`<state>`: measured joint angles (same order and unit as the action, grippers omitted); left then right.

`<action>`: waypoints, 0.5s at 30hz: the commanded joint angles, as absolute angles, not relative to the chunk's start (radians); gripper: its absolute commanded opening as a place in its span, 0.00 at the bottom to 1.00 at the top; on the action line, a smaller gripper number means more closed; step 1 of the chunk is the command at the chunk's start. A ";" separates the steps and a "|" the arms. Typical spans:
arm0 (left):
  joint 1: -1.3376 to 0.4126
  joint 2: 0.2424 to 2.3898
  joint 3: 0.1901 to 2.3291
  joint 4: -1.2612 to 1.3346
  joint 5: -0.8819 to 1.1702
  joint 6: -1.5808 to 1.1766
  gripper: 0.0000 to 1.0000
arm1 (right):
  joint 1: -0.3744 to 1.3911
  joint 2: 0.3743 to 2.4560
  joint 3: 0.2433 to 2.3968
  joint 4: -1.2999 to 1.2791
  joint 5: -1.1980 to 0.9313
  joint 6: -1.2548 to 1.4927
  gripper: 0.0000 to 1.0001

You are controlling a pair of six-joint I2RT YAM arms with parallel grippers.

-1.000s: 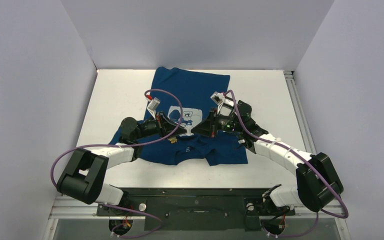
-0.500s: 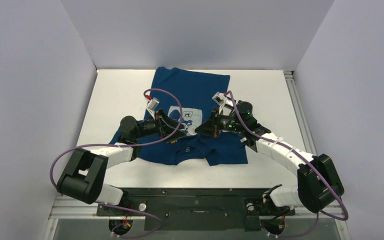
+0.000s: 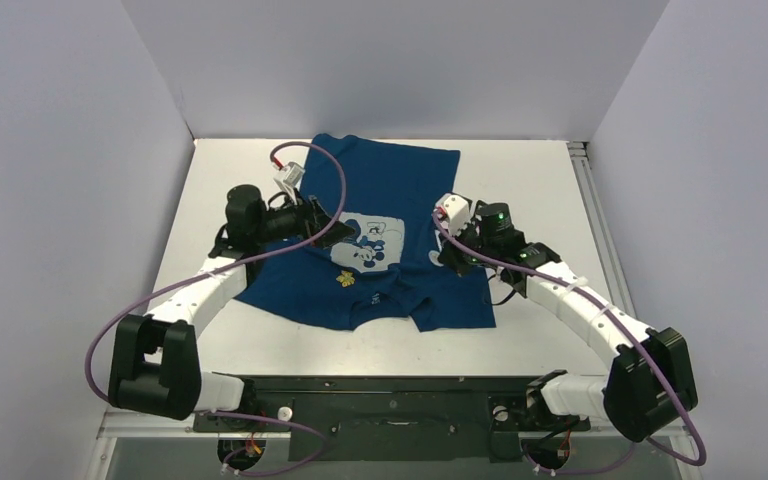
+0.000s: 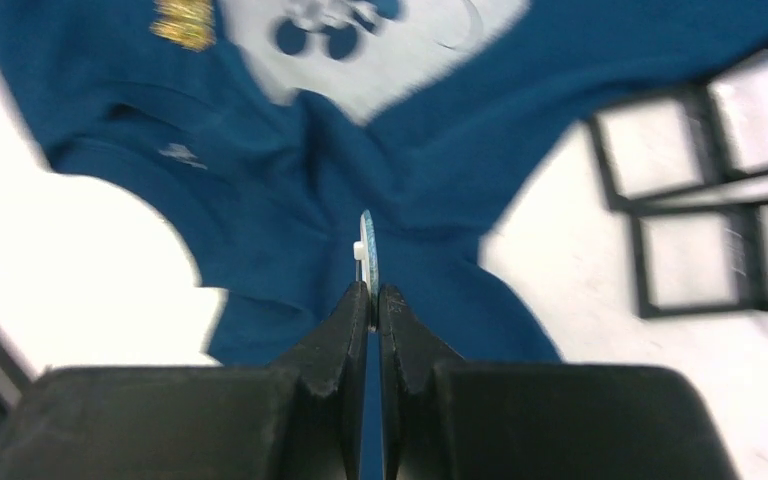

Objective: Remove the brooch from the garment

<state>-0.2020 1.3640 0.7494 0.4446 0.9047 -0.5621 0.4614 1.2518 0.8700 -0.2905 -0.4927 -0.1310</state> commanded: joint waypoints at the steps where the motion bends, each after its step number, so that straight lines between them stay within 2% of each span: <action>1: -0.190 1.296 0.881 -0.004 0.735 -0.289 0.96 | 0.444 1.251 0.913 -0.327 -0.181 -0.309 0.00; 8: -0.171 1.262 0.906 -0.067 0.662 -0.295 0.96 | 0.418 1.407 0.969 -0.261 0.069 -0.444 0.00; 15: -0.170 1.242 0.936 -0.115 0.677 -0.237 0.96 | 0.390 1.522 1.041 -0.252 0.145 -0.526 0.00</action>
<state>-0.1745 1.2819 0.8833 -0.0875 0.6853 -0.2817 0.4053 1.4914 0.9813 -0.2924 0.0391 -0.4469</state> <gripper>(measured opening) 0.963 0.017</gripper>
